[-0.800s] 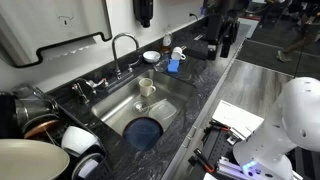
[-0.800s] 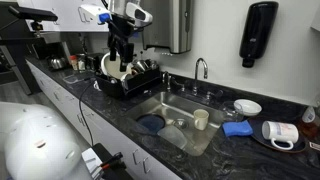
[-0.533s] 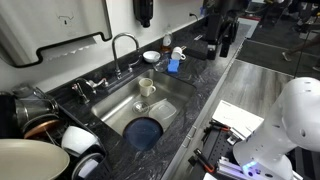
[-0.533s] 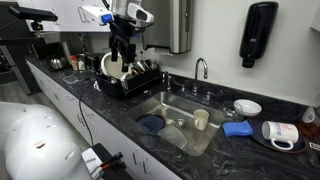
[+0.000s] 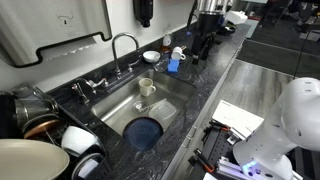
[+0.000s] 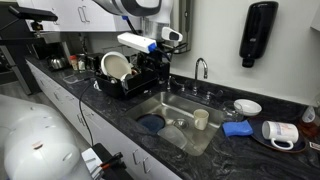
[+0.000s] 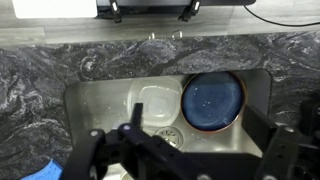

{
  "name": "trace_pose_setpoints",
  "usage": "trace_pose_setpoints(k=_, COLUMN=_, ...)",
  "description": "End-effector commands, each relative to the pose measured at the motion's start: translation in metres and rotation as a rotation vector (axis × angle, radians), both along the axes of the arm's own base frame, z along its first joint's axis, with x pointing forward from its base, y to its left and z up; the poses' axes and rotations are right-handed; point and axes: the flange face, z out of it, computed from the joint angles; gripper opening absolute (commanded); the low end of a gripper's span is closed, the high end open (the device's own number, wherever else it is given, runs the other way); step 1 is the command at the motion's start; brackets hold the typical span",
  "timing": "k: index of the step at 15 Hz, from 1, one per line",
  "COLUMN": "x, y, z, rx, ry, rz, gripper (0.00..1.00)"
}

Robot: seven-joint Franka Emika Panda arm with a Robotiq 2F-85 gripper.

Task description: Remove the mug from the sink and place it on the right side of the countertop

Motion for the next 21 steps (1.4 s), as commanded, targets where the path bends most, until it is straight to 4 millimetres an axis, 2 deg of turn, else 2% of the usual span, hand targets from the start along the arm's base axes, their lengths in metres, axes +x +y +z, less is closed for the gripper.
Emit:
trace_pose_setpoints(k=1, x=0.042, y=-0.015, z=-0.039, rx=-0.050, ry=-0.047, rz=0.056, gripper=1.00)
trace_pose_setpoints(k=5, x=0.077, y=-0.017, z=-0.074, rx=-0.064, ry=-0.110, rz=0.056, gripper=1.00)
trace_pose_setpoints(k=9, x=0.101, y=-0.015, z=-0.115, rx=-0.079, ry=-0.118, rz=0.033, gripper=1.00)
trace_pose_setpoints(k=10, x=0.088, y=-0.016, z=-0.097, rx=-0.074, ry=-0.118, rz=0.030, gripper=1.00)
trace_pose_setpoints(k=12, x=0.091, y=-0.015, z=-0.106, rx=-0.075, ry=-0.104, rz=0.031, gripper=1.00)
trace_pose_setpoints(k=16, x=0.090, y=-0.015, z=-0.098, rx=-0.076, ry=-0.121, rz=0.030, gripper=1.00)
trace_pose_setpoints(k=21, x=0.123, y=-0.022, z=-0.144, rx=-0.095, ry=-0.174, rz=0.083, gripper=1.00)
